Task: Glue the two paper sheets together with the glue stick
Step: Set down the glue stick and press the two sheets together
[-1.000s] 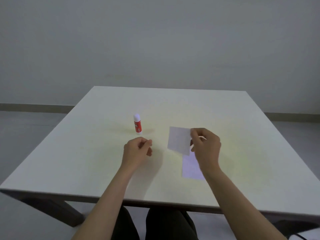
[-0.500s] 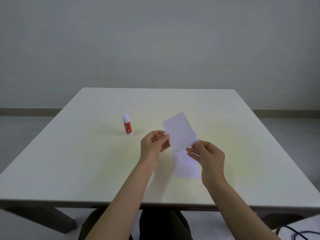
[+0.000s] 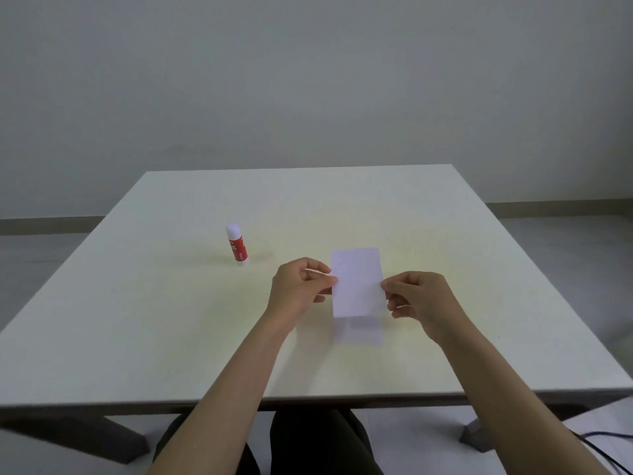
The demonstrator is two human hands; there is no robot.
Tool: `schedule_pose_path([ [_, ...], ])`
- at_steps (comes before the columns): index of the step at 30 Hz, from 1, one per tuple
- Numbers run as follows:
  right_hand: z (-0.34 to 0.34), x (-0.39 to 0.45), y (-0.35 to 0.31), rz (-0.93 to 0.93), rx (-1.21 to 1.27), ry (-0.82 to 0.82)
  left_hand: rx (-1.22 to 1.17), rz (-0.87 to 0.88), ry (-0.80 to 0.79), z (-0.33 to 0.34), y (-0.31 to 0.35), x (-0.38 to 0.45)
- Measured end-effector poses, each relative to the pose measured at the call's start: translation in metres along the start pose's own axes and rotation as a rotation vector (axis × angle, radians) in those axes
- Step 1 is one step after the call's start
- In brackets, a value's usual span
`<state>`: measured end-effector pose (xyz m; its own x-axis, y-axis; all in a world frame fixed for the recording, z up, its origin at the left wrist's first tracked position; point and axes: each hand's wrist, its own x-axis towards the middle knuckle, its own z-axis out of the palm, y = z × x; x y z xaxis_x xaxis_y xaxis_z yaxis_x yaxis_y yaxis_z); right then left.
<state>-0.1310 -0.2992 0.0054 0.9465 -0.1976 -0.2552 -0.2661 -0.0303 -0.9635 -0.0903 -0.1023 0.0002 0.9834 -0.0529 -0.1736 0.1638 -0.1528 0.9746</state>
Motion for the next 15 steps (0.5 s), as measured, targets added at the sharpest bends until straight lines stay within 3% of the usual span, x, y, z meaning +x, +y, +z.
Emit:
schedule_pose_path([
  [6, 0.002, -0.003, 0.025, 0.070, -0.115, 0.012, 0.121, -0.027, -0.029, 0.000, -0.015, -0.006],
  [15, 0.005, -0.001, 0.029, 0.031, -0.272, 0.043, 0.211, -0.031, -0.048, -0.001, -0.023, -0.004],
])
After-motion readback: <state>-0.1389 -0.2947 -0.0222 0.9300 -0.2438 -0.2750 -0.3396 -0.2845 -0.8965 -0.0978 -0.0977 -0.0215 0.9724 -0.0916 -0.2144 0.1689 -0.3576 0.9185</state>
